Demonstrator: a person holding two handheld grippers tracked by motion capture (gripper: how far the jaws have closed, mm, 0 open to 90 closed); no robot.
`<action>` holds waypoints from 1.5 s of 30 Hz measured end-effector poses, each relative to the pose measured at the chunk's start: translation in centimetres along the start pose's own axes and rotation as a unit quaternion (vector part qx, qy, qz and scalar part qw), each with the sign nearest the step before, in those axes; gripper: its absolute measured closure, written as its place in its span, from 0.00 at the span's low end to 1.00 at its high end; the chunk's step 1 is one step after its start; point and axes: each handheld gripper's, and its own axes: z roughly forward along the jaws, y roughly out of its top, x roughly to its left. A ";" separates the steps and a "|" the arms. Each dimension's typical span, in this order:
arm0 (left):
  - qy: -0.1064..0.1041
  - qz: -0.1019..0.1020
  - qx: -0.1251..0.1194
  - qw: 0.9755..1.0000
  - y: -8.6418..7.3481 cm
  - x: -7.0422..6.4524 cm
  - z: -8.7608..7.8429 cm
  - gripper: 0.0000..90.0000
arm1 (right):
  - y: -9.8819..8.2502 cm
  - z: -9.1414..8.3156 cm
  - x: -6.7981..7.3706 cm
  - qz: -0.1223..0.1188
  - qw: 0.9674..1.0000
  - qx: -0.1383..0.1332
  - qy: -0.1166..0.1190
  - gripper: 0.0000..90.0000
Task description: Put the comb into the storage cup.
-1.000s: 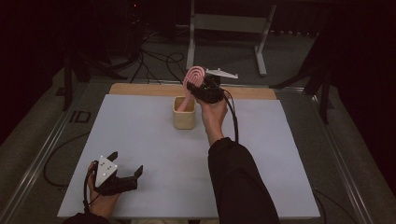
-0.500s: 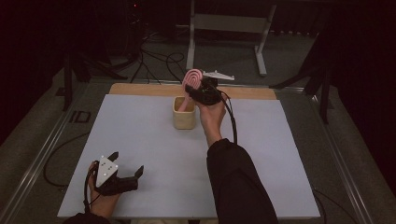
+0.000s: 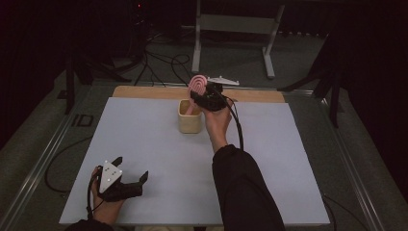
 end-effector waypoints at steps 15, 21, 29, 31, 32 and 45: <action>-0.001 0.001 0.002 1.000 0.0 -0.1 0.1 0.00 | -1.1 1.0 -0.1 -0.007 1.000 0.020 0.002 0.70; -0.001 0.002 0.003 1.000 0.0 -0.1 0.1 0.00 | -1.4 1.4 0.0 -0.011 1.000 0.025 0.000 0.70; -0.001 0.000 0.001 1.000 0.0 -0.1 0.0 0.00 | -1.4 1.7 -0.2 -0.006 1.000 0.023 -0.002 0.70; -0.001 0.000 0.002 1.000 0.0 -0.1 0.1 0.00 | -1.4 1.7 -0.3 -0.001 1.000 0.020 -0.006 0.69; -0.002 0.001 0.002 1.000 0.0 -0.1 0.0 0.00 | -1.4 1.8 -0.6 0.004 1.000 0.019 -0.010 0.69; -0.001 0.001 0.003 1.000 0.0 -0.1 0.1 0.00 | -1.6 1.5 -1.3 0.011 1.000 0.020 -0.015 0.50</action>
